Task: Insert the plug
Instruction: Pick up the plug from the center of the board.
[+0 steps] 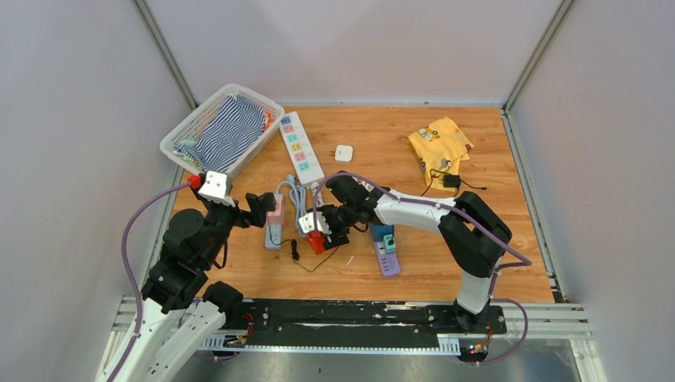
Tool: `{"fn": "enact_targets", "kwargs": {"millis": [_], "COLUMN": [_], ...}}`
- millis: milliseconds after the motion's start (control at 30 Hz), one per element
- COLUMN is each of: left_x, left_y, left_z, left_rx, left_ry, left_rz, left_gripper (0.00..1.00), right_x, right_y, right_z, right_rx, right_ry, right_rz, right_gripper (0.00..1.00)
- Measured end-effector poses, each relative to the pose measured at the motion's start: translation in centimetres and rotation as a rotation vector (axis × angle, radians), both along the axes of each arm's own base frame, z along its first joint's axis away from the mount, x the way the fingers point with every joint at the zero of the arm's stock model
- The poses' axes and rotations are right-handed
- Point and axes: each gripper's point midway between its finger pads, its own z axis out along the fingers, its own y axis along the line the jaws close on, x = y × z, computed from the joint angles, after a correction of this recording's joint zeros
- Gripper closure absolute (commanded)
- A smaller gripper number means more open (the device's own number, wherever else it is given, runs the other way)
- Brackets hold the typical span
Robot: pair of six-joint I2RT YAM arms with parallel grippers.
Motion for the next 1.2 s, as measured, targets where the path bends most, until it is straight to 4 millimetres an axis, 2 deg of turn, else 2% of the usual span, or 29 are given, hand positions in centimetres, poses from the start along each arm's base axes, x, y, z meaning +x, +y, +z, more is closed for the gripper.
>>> {"fn": "enact_targets", "kwargs": {"millis": [100,300,433,600,700,900,1033,1200], "left_x": [0.0,0.0,0.0,0.1,0.1,0.2,-0.1,-1.1], "left_y": [0.0,0.0,0.0,-0.1,-0.3,-1.9,-4.1,-7.1], "left_z": [0.0,0.0,-0.1,-0.5,-0.6,-1.1,-2.0,-1.5], "left_rx": [0.001,0.003,0.005,0.009,0.015,0.044,0.084,0.132], "left_ry": [0.0,0.0,0.001,0.008,0.006,-0.024,-0.046,-0.114], "left_rz": [0.0,0.0,-0.001,-0.002,-0.017,-0.107,-0.246,-0.447], "left_gripper": [0.0,0.0,0.0,0.01,0.01,0.04,0.0,0.0], "right_x": [0.1,0.0,0.0,0.0,-0.3,-0.8,-1.1,-1.8], "right_y": [-0.1,-0.2,-0.3,-1.0,-1.2,-1.7,-2.1,-2.2], "right_z": [-0.4,-0.2,-0.1,0.1,0.6,2.8,5.1,8.0], "right_rx": [-0.008,-0.006,-0.003,-0.017,-0.025,-0.014,0.007,0.027], "right_ry": [0.011,0.028,0.053,0.121,0.167,0.236,0.286,0.421], "right_rz": [0.0,-0.001,-0.012,-0.074,-0.124,-0.224,-0.306,-0.424], "right_gripper": [0.46,0.58,0.75,0.86,0.87,0.93,0.95,0.96]}}
